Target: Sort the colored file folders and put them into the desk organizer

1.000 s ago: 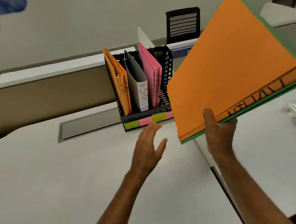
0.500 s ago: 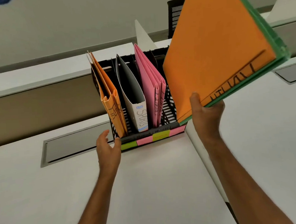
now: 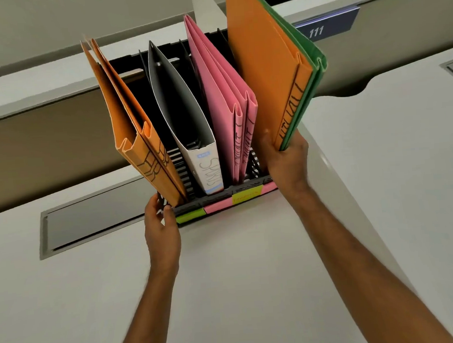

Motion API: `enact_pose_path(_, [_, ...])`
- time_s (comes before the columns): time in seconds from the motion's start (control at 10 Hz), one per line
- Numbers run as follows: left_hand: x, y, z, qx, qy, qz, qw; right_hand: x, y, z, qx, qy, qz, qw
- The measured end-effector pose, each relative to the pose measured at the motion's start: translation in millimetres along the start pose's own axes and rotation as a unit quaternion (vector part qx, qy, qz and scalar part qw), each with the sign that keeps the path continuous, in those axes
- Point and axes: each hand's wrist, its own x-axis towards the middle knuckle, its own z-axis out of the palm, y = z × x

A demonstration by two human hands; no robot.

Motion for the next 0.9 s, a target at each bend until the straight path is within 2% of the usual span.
enact_pose_path(0.3, [0.7,-3.7,0.3,-0.017,-0.01,0.001,1.0,-10.1,26.2,3.7,-0.024,-0.027,0.002,0.999])
enact_pose_path(0.6, [-0.8,2.0,-3.4,-0.018,-0.023,0.005,1.0,-11.3,23.4,-6.4,-0.021,-0.046,0.027,0.998])
enact_pose_path(0.7, [-3.0,3.6,-8.4,-0.006,-0.029,0.013,0.999,-14.8,16.9,-10.9,-0.032,-0.051,0.024,0.998])
enact_pose_path(0.9, [-21.5,5.7,-27.7,0.081,-0.035,0.028,0.996,-48.2,5.3,-23.4,-0.103,-0.004,-0.009,0.995])
